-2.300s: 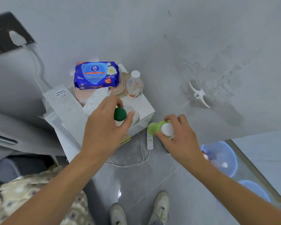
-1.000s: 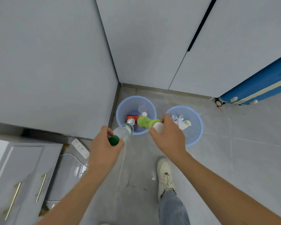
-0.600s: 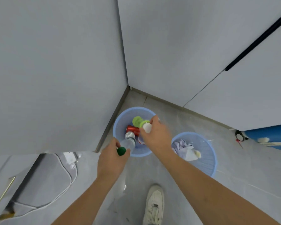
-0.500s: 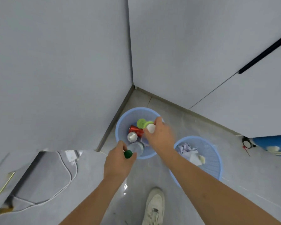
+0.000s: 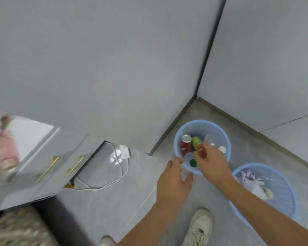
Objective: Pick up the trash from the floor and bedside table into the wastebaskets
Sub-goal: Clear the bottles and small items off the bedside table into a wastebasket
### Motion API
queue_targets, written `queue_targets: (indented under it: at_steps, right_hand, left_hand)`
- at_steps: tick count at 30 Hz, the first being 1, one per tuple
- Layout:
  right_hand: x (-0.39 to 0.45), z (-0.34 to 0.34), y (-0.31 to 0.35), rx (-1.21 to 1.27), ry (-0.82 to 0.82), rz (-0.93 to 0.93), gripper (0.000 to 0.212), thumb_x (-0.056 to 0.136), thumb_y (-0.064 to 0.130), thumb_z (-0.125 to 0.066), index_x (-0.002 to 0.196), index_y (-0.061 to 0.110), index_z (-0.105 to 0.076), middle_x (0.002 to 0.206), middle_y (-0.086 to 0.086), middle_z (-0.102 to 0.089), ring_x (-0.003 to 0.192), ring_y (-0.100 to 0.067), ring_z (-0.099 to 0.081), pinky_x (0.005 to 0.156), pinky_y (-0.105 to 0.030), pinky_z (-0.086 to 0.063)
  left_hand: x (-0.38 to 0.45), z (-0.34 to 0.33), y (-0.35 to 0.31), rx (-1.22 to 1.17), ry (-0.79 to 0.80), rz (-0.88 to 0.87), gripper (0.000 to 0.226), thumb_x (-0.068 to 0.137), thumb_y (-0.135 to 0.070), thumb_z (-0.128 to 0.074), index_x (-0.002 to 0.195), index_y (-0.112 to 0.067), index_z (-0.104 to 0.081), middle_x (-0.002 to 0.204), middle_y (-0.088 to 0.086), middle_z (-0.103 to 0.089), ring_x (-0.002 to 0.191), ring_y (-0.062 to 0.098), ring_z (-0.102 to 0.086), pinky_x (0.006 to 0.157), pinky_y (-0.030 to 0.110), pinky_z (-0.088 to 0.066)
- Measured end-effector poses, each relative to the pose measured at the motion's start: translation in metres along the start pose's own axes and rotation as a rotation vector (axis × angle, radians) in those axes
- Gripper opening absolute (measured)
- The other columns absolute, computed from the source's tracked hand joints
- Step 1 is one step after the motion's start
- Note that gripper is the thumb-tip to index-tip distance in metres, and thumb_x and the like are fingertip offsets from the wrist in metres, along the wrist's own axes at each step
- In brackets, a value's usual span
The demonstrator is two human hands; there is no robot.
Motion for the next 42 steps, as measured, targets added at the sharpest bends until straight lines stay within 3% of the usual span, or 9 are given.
queue_targets:
  at_steps: [3, 6, 15, 19, 22, 26, 31, 37, 42]
  right_hand:
    - [-0.04, -0.007, 0.068, 0.017, 0.015, 0.116, 0.012, 0.091, 0.023, -0.061, 0.082, 0.029, -0.057, 0.07, 0.01, -0.061, 0.067, -0.011, -0.06, 0.058, -0.028, -0.04]
    - [-0.088, -0.027, 0.139, 0.001, 0.123, 0.211, 0.013, 0.091, 0.021, -0.066, 0.085, 0.03, -0.06, 0.067, 0.01, -0.065, 0.062, -0.001, -0.06, 0.056, -0.022, -0.043]
    - [-0.186, -0.078, 0.328, -0.116, 0.381, 0.451, 0.018, 0.097, 0.03, -0.061, 0.083, 0.038, -0.054, 0.068, 0.011, -0.063, 0.074, -0.003, -0.06, 0.06, -0.021, -0.049]
    - [-0.179, -0.092, 0.403, -0.142, 0.312, 0.543, 0.015, 0.095, 0.03, -0.062, 0.088, 0.039, -0.053, 0.078, 0.014, -0.063, 0.07, -0.005, -0.061, 0.063, -0.027, -0.051]
    - [-0.163, -0.092, 0.468, -0.134, 0.172, 0.603, 0.013, 0.093, 0.032, -0.062, 0.1, 0.039, -0.053, 0.097, 0.013, -0.059, 0.071, -0.006, -0.06, 0.069, -0.038, -0.051]
    - [-0.129, -0.09, 0.56, -0.2, 0.012, 0.695, 0.044, 0.093, 0.042, -0.061, 0.133, 0.03, -0.047, 0.126, 0.002, -0.049, 0.083, -0.02, -0.065, 0.076, -0.039, -0.053]
    - [-0.084, -0.116, 0.641, -0.401, 0.005, 0.794, 0.064, 0.092, 0.053, -0.061, 0.148, 0.034, -0.036, 0.137, -0.007, -0.04, 0.098, -0.026, -0.058, 0.08, -0.034, -0.045]
    - [-0.047, -0.167, 0.65, -0.622, 0.084, 0.853, 0.061, 0.092, 0.056, -0.057, 0.146, 0.035, -0.04, 0.136, -0.008, -0.042, 0.118, -0.031, -0.055, 0.088, -0.043, -0.053]
    - [-0.027, -0.182, 0.638, -0.618, 0.071, 0.878, 0.04, 0.095, 0.043, -0.057, 0.131, 0.026, -0.053, 0.119, -0.011, -0.048, 0.1, -0.035, -0.058, 0.082, -0.042, -0.053]
  left_hand:
    - [-0.045, 0.057, 0.009, 0.015, -0.038, 0.023, 0.026, 0.093, -0.05, -0.055, 0.113, -0.035, -0.048, 0.106, -0.01, -0.059, 0.092, 0.012, -0.062, 0.081, 0.031, -0.05]
    - [-0.091, 0.115, 0.032, 0.049, -0.08, 0.023, 0.023, 0.093, -0.051, -0.051, 0.105, -0.032, -0.052, 0.099, -0.008, -0.062, 0.089, 0.01, -0.059, 0.079, 0.03, -0.047]
    - [-0.178, 0.284, 0.142, -0.01, -0.356, 0.135, 0.023, 0.093, -0.053, -0.05, 0.094, -0.03, -0.053, 0.087, -0.011, -0.061, 0.08, 0.007, -0.058, 0.077, 0.03, -0.053]
    - [-0.181, 0.352, 0.183, -0.072, -0.507, 0.14, 0.016, 0.094, -0.045, -0.054, 0.094, -0.029, -0.055, 0.088, -0.012, -0.059, 0.082, 0.007, -0.057, 0.075, 0.033, -0.052]
    - [-0.162, 0.396, 0.205, -0.071, -0.579, 0.118, 0.021, 0.093, -0.04, -0.054, 0.108, -0.025, -0.054, 0.105, -0.004, -0.059, 0.094, 0.02, -0.059, 0.078, 0.04, -0.052]
    - [-0.115, 0.429, 0.222, 0.071, -0.522, 0.214, 0.046, 0.09, -0.036, -0.053, 0.131, -0.02, -0.041, 0.122, 0.011, -0.049, 0.106, 0.035, -0.053, 0.077, 0.043, -0.05]
    - [-0.055, 0.443, 0.231, 0.206, -0.4, 0.31, 0.049, 0.09, -0.035, -0.054, 0.133, -0.017, -0.038, 0.129, 0.016, -0.041, 0.115, 0.038, -0.045, 0.074, 0.038, -0.035]
    - [-0.013, 0.443, 0.278, 0.183, -0.291, 0.448, 0.046, 0.088, -0.03, -0.053, 0.129, -0.014, -0.041, 0.129, 0.022, -0.042, 0.114, 0.041, -0.045, 0.091, 0.045, -0.045]
    - [-0.005, 0.427, 0.305, 0.205, -0.303, 0.442, 0.038, 0.087, -0.021, -0.055, 0.124, -0.015, -0.044, 0.123, 0.019, -0.042, 0.112, 0.037, -0.045, 0.077, 0.04, -0.038]
Point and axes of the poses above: each hand's wrist, its own x-axis towards the middle knuckle, its own z-axis out of the back of the hand, y = z × x, the point moved 8 cm from there along x, towards the middle knuckle
